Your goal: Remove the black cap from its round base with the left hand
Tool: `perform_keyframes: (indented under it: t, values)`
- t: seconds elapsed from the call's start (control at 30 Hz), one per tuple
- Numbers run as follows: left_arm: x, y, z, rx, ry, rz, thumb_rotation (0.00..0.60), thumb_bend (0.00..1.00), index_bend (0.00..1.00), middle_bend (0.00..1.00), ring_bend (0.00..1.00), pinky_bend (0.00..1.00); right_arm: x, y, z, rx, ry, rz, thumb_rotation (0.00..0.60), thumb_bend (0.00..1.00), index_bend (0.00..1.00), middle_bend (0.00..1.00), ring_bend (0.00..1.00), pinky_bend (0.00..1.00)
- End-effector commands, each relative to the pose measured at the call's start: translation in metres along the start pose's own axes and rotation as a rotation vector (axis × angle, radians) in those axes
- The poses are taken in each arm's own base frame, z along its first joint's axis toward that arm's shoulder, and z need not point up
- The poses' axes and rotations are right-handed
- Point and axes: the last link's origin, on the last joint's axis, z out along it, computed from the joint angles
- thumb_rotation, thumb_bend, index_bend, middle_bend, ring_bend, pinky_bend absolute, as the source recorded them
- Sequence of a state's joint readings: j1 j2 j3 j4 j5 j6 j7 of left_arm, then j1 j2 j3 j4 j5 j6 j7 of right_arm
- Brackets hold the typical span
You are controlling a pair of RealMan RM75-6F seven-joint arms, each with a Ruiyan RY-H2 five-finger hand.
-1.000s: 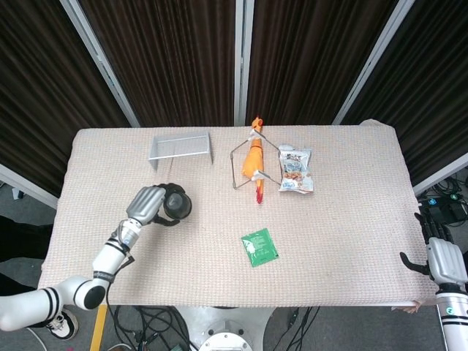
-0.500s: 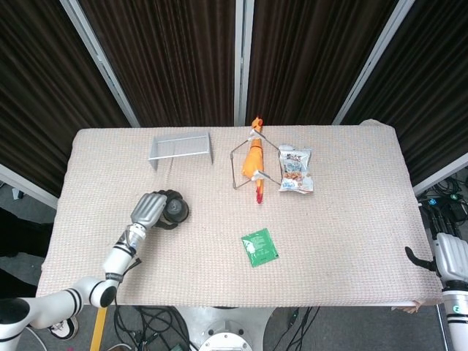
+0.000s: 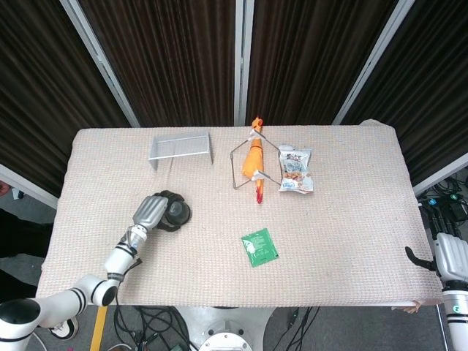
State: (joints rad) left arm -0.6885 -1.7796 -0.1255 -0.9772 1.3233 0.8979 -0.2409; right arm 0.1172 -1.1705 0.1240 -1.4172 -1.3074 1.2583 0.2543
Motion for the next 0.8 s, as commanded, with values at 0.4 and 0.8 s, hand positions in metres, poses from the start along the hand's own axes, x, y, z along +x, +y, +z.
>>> perform_keyframes:
  t: [0.4, 0.8]
  values:
    - [0.0064, -0.0016, -0.0044, 0.011, -0.009, -0.047, 0.6, 0.11, 0.26, 0.32, 0.18, 0.26, -0.0005, -0.0018, -0.0002, -0.001, -0.004, -0.008, 0.6, 0.2, 0.0, 0.02, 0.0, 0.0]
    - [0.0065, 0.0, -0.004, -0.009, -0.013, -0.043, 0.6, 0.08, 0.17, 0.21, 0.12, 0.23, 0.0009, -0.0016, -0.0004, -0.003, -0.001, -0.008, 0.6, 0.2, 0.0, 0.02, 0.0, 0.0]
